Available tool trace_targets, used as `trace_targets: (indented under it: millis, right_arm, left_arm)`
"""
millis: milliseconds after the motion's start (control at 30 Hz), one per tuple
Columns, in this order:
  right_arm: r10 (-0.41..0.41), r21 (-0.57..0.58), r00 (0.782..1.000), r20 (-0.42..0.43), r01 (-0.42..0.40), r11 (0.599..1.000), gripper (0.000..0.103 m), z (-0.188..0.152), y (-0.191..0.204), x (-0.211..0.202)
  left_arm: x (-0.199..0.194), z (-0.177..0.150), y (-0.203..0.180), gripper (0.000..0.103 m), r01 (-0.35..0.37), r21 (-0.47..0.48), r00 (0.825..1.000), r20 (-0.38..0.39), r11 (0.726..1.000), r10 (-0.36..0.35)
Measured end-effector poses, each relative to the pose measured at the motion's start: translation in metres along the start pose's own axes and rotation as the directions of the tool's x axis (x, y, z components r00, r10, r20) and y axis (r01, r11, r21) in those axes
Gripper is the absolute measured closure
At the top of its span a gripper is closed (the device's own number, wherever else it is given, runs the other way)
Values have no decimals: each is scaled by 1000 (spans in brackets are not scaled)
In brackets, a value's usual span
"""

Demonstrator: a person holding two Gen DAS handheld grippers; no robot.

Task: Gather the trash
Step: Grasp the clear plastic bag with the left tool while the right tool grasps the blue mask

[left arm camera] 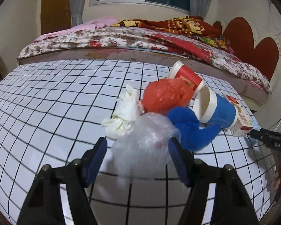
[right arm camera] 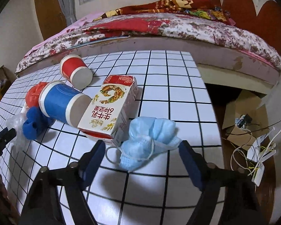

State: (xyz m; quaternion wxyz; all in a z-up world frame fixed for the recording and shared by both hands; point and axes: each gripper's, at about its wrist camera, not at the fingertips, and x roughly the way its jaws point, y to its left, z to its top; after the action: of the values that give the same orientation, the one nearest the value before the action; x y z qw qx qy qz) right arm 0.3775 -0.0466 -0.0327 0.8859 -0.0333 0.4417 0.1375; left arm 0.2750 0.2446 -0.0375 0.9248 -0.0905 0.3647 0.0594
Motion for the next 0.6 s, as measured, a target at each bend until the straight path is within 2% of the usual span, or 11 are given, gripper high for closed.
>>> trace_targets:
  millis: [133,200,267,300,333,400,600]
  right_arm:
    - [6,10,1000,-10,-6,1000,34,0,0,6]
    - [2,2,1000,-16,-2,1000,50,-2,0,8]
    - [4,-9,1000,-11,-4,1000,56,-3,1,7]
    - [7,-16,1000,-8,-7,1000,67,-3,2,6]
    - [9,-23,1000,-8,-9,1000,71,-5,2,4]
    - [22,-31,1000,-3,-22,999,74,-8,2,0]
    - [45,-47,998,41,-43,998,75,-20,1,-29]
  left_arm:
    - [8,3,-9,38,12,26,1000,-12,1000,-11]
    - [11,1,-14,49,11,50,1000,-22,999,-10]
    - [14,-2,-18,58,22,64,999,-36,998,-20]
    - [14,-3,-19,61,23,66,999,-36,998,-21]
    - [13,-3,-18,62,32,64,999,-35,997,-30]
    - [8,-2,-15,66,48,48,999,-23,998,-47]
    - [-21,-7,-9,67,38,35,999,12,999,-38]
